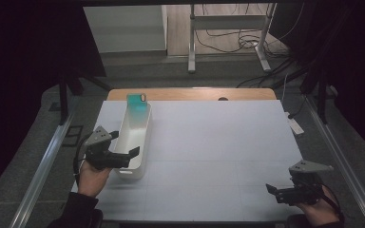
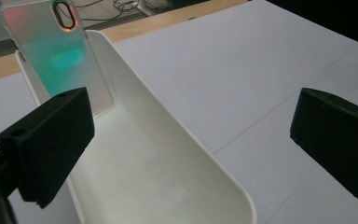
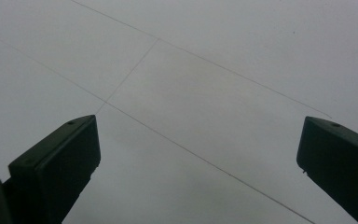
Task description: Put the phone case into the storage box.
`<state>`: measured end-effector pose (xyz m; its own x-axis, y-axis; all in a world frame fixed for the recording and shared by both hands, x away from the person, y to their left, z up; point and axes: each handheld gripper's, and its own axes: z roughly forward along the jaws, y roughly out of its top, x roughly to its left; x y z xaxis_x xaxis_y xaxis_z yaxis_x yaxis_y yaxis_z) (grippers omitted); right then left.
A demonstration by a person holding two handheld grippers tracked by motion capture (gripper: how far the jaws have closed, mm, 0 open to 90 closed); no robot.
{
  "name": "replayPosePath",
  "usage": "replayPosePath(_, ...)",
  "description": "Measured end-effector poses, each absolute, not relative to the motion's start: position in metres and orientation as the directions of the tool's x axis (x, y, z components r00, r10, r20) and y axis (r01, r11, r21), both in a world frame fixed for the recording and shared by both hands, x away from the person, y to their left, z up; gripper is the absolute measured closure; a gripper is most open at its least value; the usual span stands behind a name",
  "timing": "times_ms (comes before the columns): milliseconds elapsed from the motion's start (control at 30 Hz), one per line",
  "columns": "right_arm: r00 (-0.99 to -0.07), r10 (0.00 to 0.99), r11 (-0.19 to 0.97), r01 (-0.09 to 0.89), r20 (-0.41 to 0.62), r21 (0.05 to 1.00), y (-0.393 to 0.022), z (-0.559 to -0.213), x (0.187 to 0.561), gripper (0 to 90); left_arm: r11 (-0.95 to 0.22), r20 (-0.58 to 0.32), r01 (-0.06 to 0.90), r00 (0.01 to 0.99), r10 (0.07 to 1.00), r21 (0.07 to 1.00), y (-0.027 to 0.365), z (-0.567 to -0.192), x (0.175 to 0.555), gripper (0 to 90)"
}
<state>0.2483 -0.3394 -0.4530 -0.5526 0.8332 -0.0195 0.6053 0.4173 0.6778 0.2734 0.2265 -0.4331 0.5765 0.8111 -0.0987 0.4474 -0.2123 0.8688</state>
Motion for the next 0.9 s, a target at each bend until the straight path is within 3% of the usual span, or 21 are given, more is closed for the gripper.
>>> replayPosePath(900, -0.554, 0.832, 0.424, 0.605, -0.027, 0.674, -0.338, -0.453, 0.248, 0.0, -0.192, -0.097, 0.449, 0.545, 0.833, 0.872, 0.241, -0.437, 0.237, 0.1)
